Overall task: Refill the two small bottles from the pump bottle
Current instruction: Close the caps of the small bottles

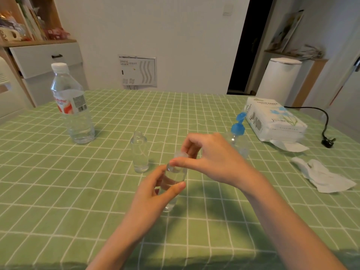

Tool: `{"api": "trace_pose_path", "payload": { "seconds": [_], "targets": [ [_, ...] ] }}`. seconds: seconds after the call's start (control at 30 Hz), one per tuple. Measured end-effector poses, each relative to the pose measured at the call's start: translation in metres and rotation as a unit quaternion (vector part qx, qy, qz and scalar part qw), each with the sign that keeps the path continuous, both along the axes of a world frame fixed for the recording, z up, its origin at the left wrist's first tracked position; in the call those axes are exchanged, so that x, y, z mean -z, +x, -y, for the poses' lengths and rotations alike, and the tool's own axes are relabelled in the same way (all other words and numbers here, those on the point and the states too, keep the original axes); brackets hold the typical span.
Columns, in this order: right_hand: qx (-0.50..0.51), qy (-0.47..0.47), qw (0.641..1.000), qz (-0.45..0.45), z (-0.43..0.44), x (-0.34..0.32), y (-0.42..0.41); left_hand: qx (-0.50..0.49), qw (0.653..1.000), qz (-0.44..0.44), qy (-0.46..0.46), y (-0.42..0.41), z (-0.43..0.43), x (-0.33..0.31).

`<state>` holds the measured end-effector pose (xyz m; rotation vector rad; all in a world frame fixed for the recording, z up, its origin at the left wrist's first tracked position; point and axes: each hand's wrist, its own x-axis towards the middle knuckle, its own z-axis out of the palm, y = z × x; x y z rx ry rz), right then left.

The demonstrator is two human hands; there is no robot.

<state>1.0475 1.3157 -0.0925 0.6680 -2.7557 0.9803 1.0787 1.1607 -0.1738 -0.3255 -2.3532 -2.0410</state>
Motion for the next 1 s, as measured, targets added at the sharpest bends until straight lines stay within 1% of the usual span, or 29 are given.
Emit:
{"api": "trace_pose_path", "payload": {
  "seconds": [0.07,0.17,0.27,0.4,0.53,0.6,0.73,0.87,1.0],
  "targets": [
    [0.005,0.008,1.0,0.001,0.0,0.0,0.0,0.003,1.0,-0.004,0.004,0.001,-0.002,0.0],
    [-0.034,-0.003,0.999,0.04,-0.004,-0.001,0.002,0.009,1.0,-0.002,0.013,0.0,0.0,-0.001],
    [-0.028,0.006,1.0,0.013,-0.005,-0.002,0.002,0.006,1.0,-0.006,0.006,-0.001,0.0,-0.002],
    [0.007,0.004,1.0,-0.023,0.0,-0.001,0.002,-0.035,0.999,-0.022,0.018,-0.001,-0.007,0.0],
    [0.022,0.02,0.998,-0.047,0.005,0.001,0.0,-0.061,0.998,-0.033,0.005,-0.006,-0.008,0.003],
    [0.008,0.018,0.999,-0.028,0.004,0.003,-0.004,-0.059,0.998,-0.031,0.004,-0.008,-0.008,0.005],
    [-0.018,-0.019,0.999,0.042,-0.007,0.009,-0.014,-0.037,0.999,-0.023,0.013,-0.016,-0.002,0.003],
    [0.03,0.007,0.998,0.063,-0.017,0.027,-0.025,-0.034,0.999,-0.022,0.021,-0.028,0.004,0.001],
    [0.102,0.071,0.988,0.088,-0.018,0.055,-0.032,-0.03,0.999,-0.014,0.018,-0.037,0.005,0.006]
  ]
}}
